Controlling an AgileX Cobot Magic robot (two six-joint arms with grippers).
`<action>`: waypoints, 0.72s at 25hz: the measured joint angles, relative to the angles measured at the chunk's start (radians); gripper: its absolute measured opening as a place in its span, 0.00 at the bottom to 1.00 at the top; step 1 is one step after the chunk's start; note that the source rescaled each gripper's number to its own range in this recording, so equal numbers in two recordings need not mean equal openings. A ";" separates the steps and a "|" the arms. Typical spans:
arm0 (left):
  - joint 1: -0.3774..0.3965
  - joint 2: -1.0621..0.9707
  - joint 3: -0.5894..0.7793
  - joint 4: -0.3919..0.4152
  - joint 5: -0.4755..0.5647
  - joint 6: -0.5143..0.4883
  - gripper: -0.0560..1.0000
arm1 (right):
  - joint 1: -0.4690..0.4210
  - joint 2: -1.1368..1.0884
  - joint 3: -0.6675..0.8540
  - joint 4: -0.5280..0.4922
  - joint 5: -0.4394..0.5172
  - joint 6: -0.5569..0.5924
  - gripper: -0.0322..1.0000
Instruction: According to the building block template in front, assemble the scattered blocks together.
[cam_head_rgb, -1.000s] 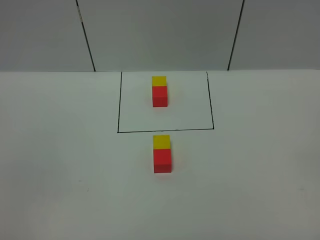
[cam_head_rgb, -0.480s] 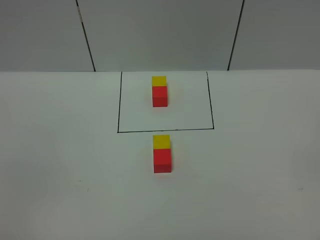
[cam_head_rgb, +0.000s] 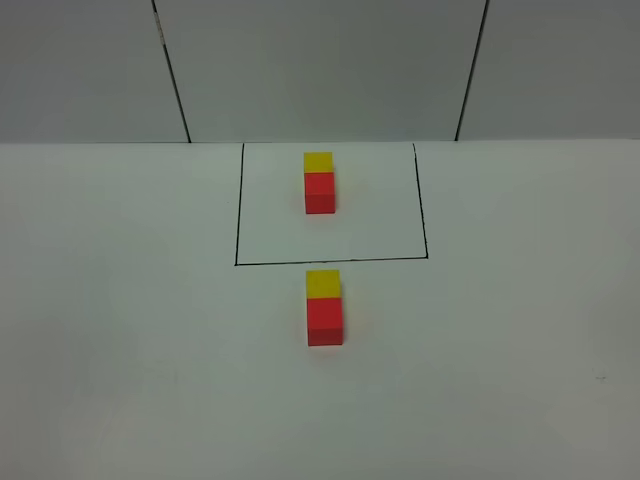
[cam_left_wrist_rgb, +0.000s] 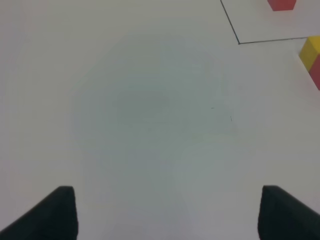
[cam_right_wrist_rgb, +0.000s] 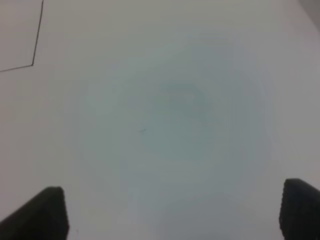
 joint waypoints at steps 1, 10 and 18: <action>0.000 0.000 0.000 0.000 0.000 0.000 0.73 | -0.006 0.000 0.000 0.000 0.000 0.000 0.74; 0.000 0.000 0.000 0.000 0.000 0.000 0.73 | -0.021 0.000 0.000 -0.001 -0.001 0.001 0.74; 0.000 0.000 0.000 0.000 0.000 0.000 0.73 | -0.021 0.000 0.000 -0.001 -0.001 -0.020 0.74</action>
